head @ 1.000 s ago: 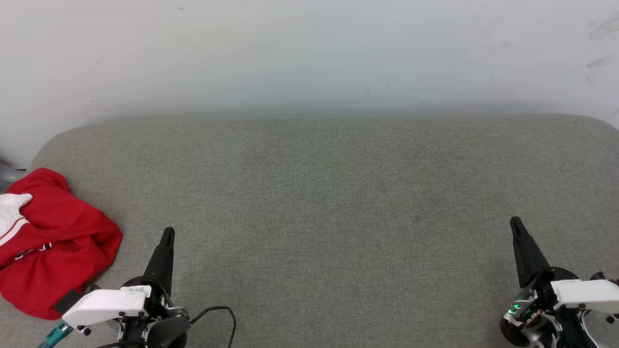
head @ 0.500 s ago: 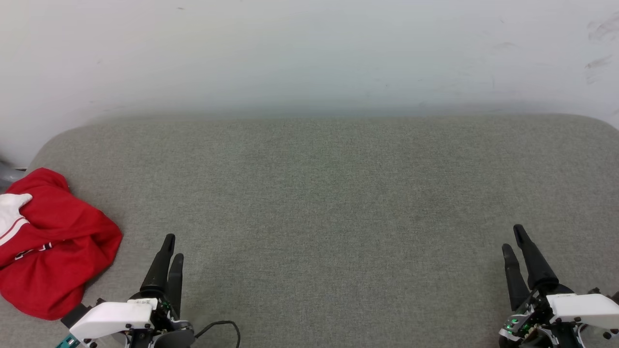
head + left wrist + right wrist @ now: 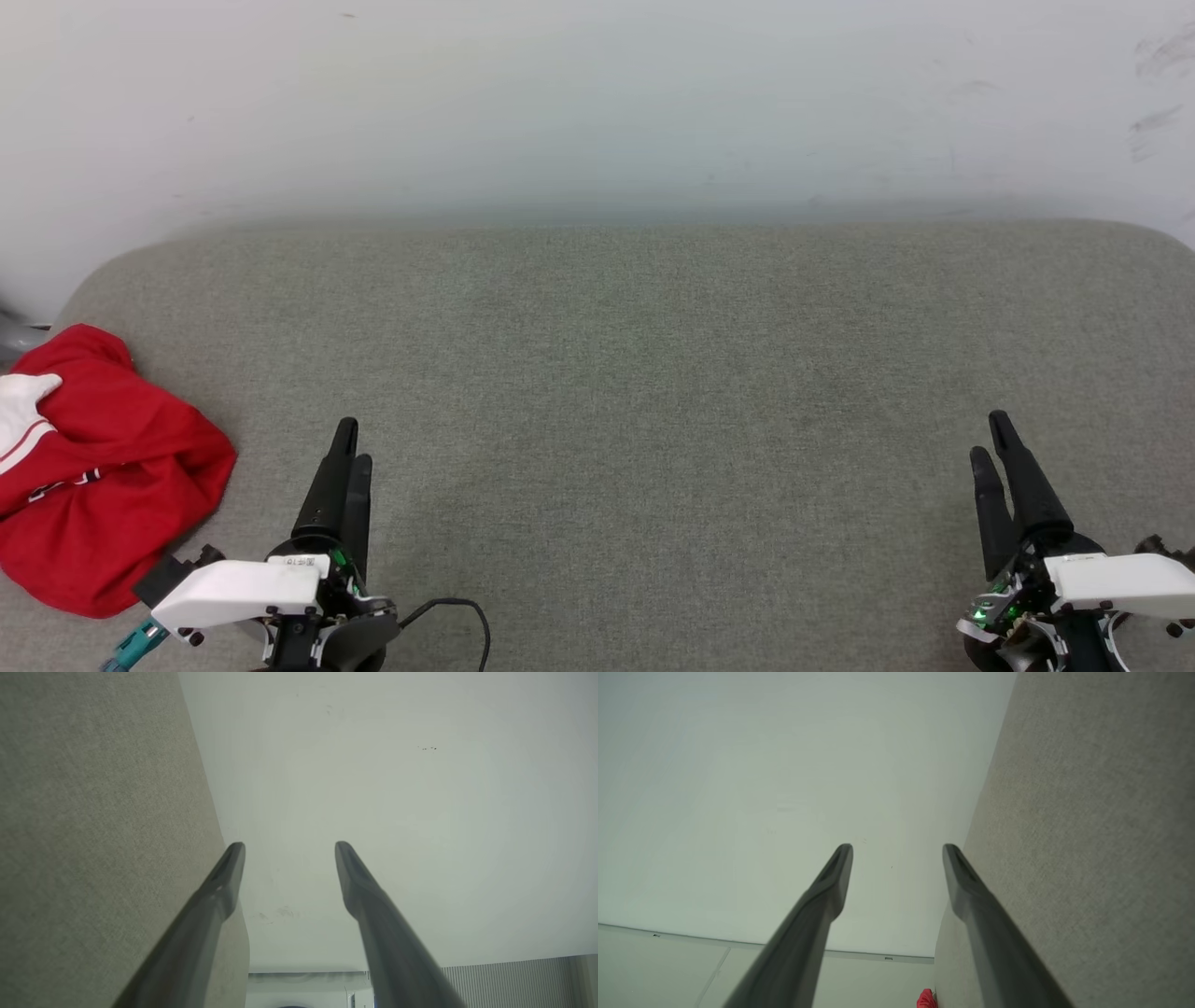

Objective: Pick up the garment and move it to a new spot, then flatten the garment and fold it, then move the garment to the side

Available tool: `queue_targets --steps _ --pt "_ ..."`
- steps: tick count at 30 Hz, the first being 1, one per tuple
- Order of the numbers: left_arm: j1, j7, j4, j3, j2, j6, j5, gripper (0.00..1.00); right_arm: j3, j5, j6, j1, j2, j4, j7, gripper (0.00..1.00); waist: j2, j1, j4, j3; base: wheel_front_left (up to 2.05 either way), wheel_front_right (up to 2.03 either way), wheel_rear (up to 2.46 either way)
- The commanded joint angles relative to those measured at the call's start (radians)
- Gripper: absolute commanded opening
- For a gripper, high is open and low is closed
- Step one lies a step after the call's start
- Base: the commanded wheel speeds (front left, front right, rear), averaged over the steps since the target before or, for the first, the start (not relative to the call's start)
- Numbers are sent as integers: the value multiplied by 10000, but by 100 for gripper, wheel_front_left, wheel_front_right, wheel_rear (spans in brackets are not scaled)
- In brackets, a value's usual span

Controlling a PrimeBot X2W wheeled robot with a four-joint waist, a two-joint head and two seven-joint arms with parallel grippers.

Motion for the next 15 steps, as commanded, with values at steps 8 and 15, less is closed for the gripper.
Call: queue_targets --steps 8,15 --pt "-266 -396 -625 -321 95 -15 1178 100 179 -1379 0 -29 -297 -574 -429 100 0 0 -2 -26 0 0 0" --pt "-242 -670 -814 -469 81 -17 3290 100 127 -3803 0 77 -310 -853 -704 100 0 0 5 -38 0 0 0"
